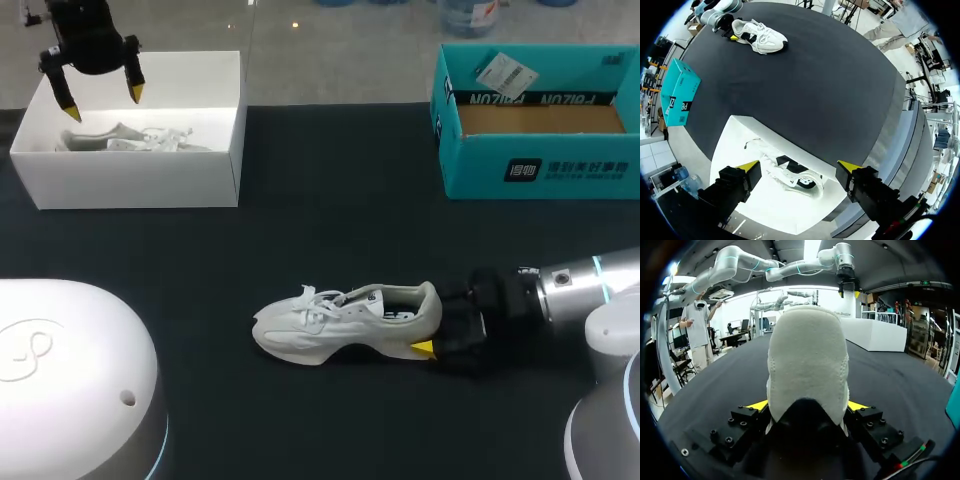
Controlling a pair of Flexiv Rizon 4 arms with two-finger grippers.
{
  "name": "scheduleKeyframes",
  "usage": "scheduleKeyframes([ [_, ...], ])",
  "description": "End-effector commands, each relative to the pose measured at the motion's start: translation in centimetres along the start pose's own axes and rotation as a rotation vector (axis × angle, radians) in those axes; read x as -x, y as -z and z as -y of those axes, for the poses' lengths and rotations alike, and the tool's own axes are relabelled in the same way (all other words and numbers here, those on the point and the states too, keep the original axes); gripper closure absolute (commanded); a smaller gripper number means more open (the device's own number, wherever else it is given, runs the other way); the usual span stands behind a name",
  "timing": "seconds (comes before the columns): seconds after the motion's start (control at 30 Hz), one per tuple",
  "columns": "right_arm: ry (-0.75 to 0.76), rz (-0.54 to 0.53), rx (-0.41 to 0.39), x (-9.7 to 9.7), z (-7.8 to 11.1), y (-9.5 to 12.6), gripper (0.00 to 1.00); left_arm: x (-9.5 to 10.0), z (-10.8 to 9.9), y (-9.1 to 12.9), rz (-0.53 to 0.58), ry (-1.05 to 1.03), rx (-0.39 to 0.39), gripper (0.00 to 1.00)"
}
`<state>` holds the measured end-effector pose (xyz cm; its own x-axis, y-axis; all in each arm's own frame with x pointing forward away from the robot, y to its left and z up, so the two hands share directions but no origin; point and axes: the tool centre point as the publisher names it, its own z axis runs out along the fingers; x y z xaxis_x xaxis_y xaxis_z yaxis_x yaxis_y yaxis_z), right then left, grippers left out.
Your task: Take the shoe out of the shoebox, open the shoe tongue, remove and reinsert the insole, then place the shoe into the shoebox
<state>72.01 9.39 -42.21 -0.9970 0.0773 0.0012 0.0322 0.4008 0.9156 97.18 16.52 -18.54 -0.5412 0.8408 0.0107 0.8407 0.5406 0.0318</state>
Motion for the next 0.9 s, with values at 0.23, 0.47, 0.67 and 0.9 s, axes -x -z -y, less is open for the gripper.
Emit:
scheduleKeyframes([
  [0.23, 0.0, 0.002, -0.002, 0.0, -0.1, 0.0, 1.0, 0.4, 5.7, -1.1, 0.021, -0.019, 0.103, 0.0],
  [0.47, 0.0, 0.002, -0.002, 0.0, -0.1, 0.0, 1.0, 1.6, 7.7, -1.8, 0.048, 0.183, 0.096, 0.0],
  [0.67, 0.0, 0.002, -0.002, 0.0, -0.1, 0.0, 1.0, 2.1, 8.5, -2.0, 0.068, 0.216, 0.043, 0.0],
  [0.9, 0.0, 0.002, -0.002, 0.0, -0.1, 0.0, 1.0, 2.1, 8.5, -2.0, 0.068, 0.216, 0.043, 0.0],
])
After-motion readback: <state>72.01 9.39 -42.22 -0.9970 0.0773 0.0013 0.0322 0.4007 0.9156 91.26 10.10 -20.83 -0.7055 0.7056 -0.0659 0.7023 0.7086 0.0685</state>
